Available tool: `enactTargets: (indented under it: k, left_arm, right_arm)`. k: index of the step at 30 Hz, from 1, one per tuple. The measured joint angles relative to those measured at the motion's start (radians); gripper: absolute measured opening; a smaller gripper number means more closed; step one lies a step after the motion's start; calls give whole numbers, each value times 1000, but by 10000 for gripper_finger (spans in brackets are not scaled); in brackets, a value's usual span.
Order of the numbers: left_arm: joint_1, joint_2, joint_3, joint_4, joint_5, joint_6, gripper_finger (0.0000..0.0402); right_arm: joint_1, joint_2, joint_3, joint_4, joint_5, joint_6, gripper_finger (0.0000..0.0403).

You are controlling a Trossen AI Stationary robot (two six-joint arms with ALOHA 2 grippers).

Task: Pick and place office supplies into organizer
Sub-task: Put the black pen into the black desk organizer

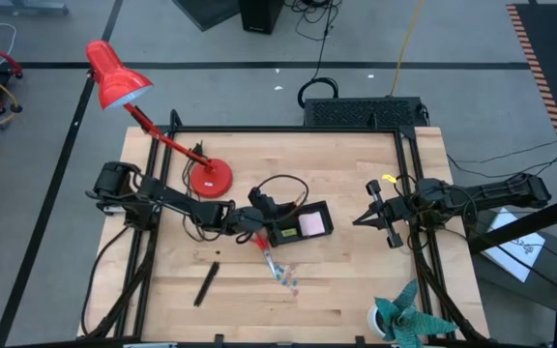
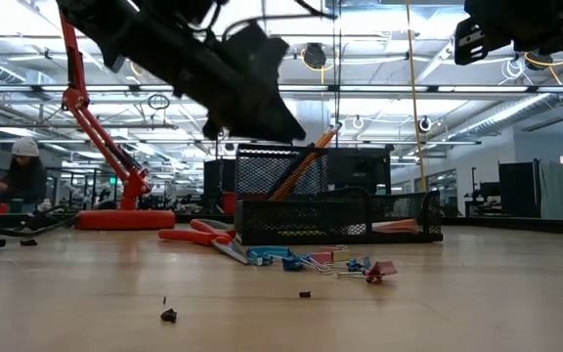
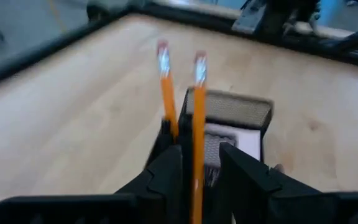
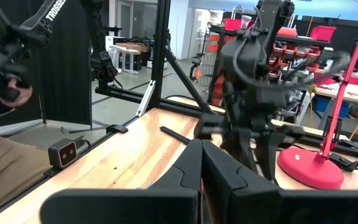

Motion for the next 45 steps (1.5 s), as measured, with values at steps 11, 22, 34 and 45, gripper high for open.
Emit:
enactTargets:
  k: [11,22,34,45]
  left_arm:
    - [-134,-400,3,-328,-12,-142,118]
    - [-377,-421,0,-1007,243,-895,118]
    - [-561,-238,1,-985,342,-1271,118]
    - [-554,-95,1,-1036,468,-1282,117]
  right_arm:
    - [0,0,0,0,-2,1,0]
    - [0,1,0,3,-3,1,0]
    - [0,17,0,22,-3,1,0]
    - [0,21,0,30,-3,12,0]
